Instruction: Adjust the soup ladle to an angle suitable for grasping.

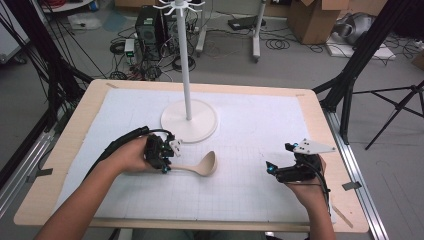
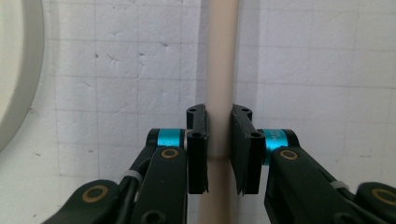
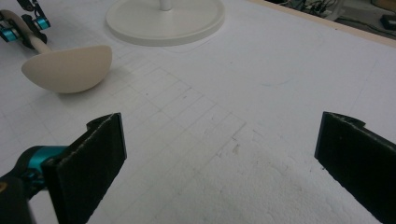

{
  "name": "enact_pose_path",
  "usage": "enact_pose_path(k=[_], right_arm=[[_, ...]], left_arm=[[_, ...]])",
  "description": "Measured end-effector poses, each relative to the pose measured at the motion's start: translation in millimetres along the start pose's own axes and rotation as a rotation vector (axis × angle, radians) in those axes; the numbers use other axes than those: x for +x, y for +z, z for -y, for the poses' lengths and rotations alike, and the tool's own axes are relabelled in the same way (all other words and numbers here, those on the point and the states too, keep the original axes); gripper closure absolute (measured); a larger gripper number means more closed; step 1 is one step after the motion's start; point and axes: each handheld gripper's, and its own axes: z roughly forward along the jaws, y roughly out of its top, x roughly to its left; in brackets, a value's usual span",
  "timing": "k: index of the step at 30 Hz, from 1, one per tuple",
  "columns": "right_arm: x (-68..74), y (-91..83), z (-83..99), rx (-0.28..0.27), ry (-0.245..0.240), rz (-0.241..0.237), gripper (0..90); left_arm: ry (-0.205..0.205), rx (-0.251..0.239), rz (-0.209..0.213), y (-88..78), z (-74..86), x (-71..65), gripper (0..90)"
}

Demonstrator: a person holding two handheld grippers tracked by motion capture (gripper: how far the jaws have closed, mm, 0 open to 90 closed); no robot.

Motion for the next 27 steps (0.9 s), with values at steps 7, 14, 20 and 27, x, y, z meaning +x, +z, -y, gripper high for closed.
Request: enact_pose_path(k=[7,14,20,27], right_arm=[[-0.7,-0.8,0.1,-0.002,0.001,0.001,0.5],[-1.4,-1.8,0.0,-0.007,0.004,0.002,0.5],[-2.0,-2.3,0.0,-0.012,0.004,0.004,0.5],[-2.7,-4.0,-0.1,-0.018,0.008,0.003,0.5]], left_arm=[[0.006,-0.01,-0.008,1.8,-4.6,-0.2,77.4],[0.015,-0.033,-0.01,4.4,-18.2,-1.1,77.3],[0.024,-0.054,-0.012,5.4,-35.4,-0.7,77.4],[0.036,-0.053,-0.011,12.7,-55.6,0.4,77.3]])
